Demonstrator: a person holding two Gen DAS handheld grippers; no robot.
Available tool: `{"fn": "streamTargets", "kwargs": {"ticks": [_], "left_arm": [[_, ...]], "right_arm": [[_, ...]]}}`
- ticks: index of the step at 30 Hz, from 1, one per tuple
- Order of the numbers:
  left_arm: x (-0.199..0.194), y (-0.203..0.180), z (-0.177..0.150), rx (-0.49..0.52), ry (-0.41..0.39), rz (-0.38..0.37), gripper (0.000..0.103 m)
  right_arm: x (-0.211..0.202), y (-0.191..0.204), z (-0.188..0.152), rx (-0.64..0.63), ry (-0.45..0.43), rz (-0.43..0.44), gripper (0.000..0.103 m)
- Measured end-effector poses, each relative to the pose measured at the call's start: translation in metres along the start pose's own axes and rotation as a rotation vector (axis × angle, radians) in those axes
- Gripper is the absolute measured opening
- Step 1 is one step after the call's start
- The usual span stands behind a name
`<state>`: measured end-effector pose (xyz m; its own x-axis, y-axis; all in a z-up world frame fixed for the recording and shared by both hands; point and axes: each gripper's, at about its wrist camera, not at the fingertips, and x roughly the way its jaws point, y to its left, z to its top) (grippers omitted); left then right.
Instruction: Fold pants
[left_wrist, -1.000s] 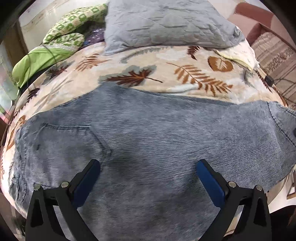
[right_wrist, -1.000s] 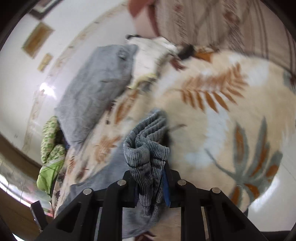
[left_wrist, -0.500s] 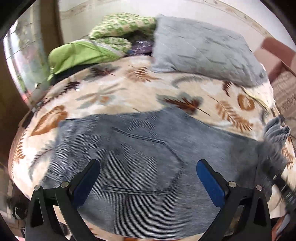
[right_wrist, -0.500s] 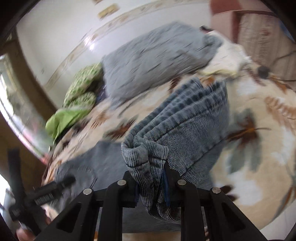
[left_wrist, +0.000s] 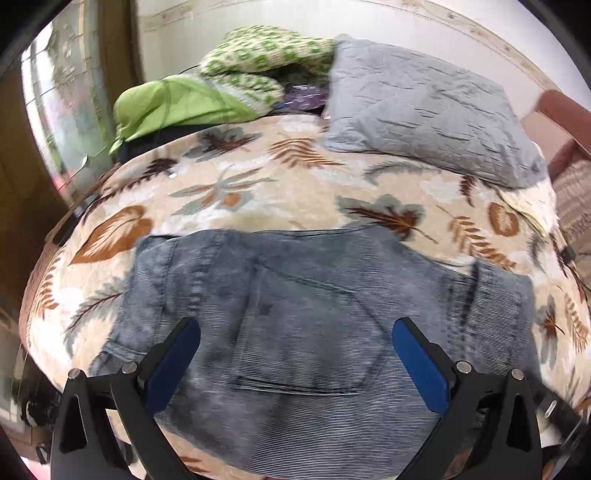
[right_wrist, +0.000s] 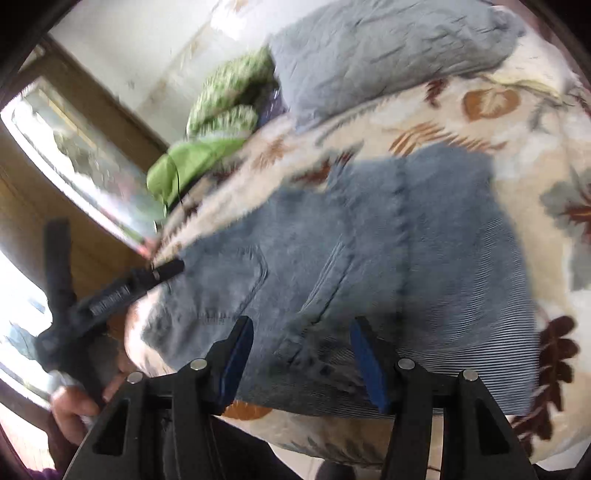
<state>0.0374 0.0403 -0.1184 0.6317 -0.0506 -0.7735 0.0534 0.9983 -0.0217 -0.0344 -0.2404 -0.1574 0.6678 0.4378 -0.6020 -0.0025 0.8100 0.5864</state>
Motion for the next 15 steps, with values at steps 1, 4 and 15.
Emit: {"fn": "streamTargets", "kwargs": {"ticks": [1,4,15], "left_arm": [[-0.001,-0.008,-0.001,0.018,0.0,-0.014,0.103],[0.004,-0.038,-0.003,0.088,0.014,-0.043,0.103],[0.044,-0.109,-0.045,0.333,0.109,0.07,0.103]], "right_arm": [[-0.007,-0.006,0.003,0.023,-0.037,-0.006,0.059],[-0.029,-0.026,0.02,0.066,-0.127,-0.068,0.059],[0.074,-0.037,0.084,0.017,0.168,-0.215,0.044]]}}
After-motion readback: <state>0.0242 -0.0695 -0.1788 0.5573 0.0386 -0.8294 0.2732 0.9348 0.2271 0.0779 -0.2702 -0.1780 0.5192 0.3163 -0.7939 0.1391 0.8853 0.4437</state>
